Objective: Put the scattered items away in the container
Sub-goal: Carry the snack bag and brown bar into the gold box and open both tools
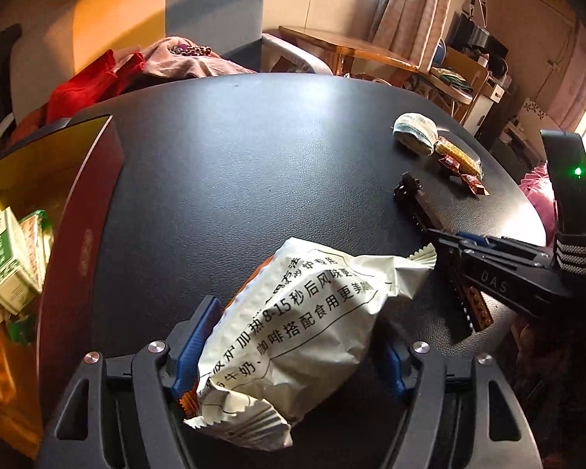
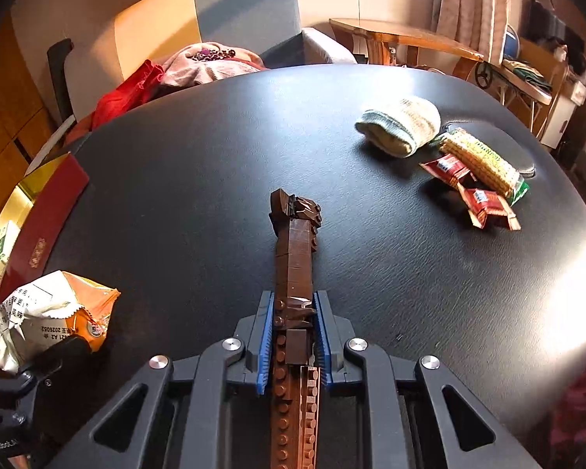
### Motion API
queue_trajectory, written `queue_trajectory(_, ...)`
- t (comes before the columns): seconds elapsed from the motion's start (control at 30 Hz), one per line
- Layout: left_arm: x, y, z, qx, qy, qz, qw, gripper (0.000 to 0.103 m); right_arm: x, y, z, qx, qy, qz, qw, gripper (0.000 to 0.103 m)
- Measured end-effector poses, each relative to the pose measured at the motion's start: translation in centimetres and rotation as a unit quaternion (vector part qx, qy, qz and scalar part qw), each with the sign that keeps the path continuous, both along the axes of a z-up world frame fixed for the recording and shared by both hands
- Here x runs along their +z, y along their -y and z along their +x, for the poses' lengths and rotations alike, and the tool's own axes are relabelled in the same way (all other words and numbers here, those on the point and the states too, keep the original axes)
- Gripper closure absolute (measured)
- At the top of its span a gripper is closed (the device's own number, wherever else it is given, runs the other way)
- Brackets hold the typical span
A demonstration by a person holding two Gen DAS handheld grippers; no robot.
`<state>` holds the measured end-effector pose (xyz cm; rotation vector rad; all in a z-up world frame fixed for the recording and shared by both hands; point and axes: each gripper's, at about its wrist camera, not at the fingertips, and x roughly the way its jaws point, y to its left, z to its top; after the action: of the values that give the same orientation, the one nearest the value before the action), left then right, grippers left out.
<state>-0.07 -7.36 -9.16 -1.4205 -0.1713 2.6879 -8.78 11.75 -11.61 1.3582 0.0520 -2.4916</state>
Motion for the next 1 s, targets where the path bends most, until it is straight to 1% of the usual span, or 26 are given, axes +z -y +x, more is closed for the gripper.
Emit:
queue_trajectory(0.1, 0.6, 0.6, 0.6, 0.008, -0.009, 0.003, 0.9999, 0.030, 0.2, 1.0, 1.0, 0.013, -0.001, -0.005, 1.000, 0.084)
queue_trajectory(0.17, 1.1, 1.0, 1.0, 0.014, -0.016, 0.011, 0.9997, 0.030, 0.6, 1.5, 1.5, 0.021, 0.002, -0.024, 0.999, 0.084)
queue_trajectory(0.4, 3.6, 2.5, 2.6, 0.026, -0.055, 0.018, 0.9980, 0.030, 3.3, 3.6, 2.4, 0.048, -0.018, -0.054, 0.997, 0.084)
queue_trajectory(0.5, 4.6, 3.9, 3.2, 0.044, -0.069, 0.022, 0.9964, 0.030, 4.6, 5.3, 2.8, 0.070, -0.030, -0.060, 0.995, 0.084)
queue_trajectory(0.6, 5.6, 6.1, 4.0, 0.074, -0.080, 0.019, 0.9938, 0.030, 5.7, 7.6, 3.2, 0.099, -0.037, -0.068, 0.992, 0.084)
queue_trajectory(0.8, 7.5, 11.6, 5.7, 0.148, -0.104, 0.001, 0.9836, 0.030, 8.6, 14.3, 3.9, 0.174, -0.047, -0.107, 0.978, 0.084)
queue_trajectory(0.93, 8.0, 16.8, 6.8, 0.212, -0.105, -0.010, 0.9716, 0.030, 9.7, 20.1, 4.4, 0.230, -0.032, -0.131, 0.964, 0.084)
queue_trajectory(1.0, 7.7, 19.3, 7.4, 0.242, -0.098, -0.008, 0.9654, 0.030, 9.6, 23.0, 5.0, 0.257, -0.026, -0.128, 0.958, 0.084)
